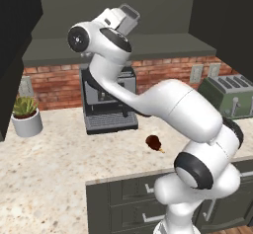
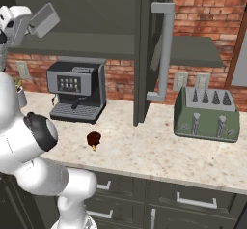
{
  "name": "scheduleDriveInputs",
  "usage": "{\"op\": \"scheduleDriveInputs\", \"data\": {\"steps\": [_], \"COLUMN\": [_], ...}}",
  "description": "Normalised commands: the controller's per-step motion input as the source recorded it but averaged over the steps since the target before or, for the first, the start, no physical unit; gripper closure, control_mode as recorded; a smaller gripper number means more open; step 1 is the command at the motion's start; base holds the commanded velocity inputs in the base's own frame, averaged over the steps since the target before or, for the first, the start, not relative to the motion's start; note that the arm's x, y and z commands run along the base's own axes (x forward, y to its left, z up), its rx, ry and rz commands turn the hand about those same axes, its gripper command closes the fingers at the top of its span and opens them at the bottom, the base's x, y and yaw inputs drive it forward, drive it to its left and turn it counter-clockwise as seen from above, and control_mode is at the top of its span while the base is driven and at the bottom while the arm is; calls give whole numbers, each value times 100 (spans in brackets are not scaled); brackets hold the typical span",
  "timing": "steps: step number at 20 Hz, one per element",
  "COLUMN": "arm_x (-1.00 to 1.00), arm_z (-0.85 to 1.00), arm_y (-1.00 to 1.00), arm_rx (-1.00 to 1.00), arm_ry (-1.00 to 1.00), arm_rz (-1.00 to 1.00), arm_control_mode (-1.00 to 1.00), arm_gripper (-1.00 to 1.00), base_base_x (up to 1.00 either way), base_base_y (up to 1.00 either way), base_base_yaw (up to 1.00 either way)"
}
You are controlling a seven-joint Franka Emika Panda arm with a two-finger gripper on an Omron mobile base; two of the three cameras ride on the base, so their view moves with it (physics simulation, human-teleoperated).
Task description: Retrieve the tupperware from the cabinet, then place the raw meat into the tupperware to avoid contamination.
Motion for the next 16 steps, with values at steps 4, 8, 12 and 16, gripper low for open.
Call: {"op": "scheduleDriveInputs", "data": {"steps": [4,8,12,16], "arm_x": [-100,-100,-100,-100], "arm_z": [17,12,1,0], "arm_y": [8,12,19,16], "arm_rx": [6,10,11,11], "arm_ry": [-2,0,6,11], "arm_rz": [-4,-11,-10,-9], "arm_control_mode": [-100,-100,-100,-100], "arm_gripper": [100,100,100,100], "base_base_x": [0,0,0,0], "base_base_y": [0,0,0,0], "base_base_yaw": [0,0,0,0]}}
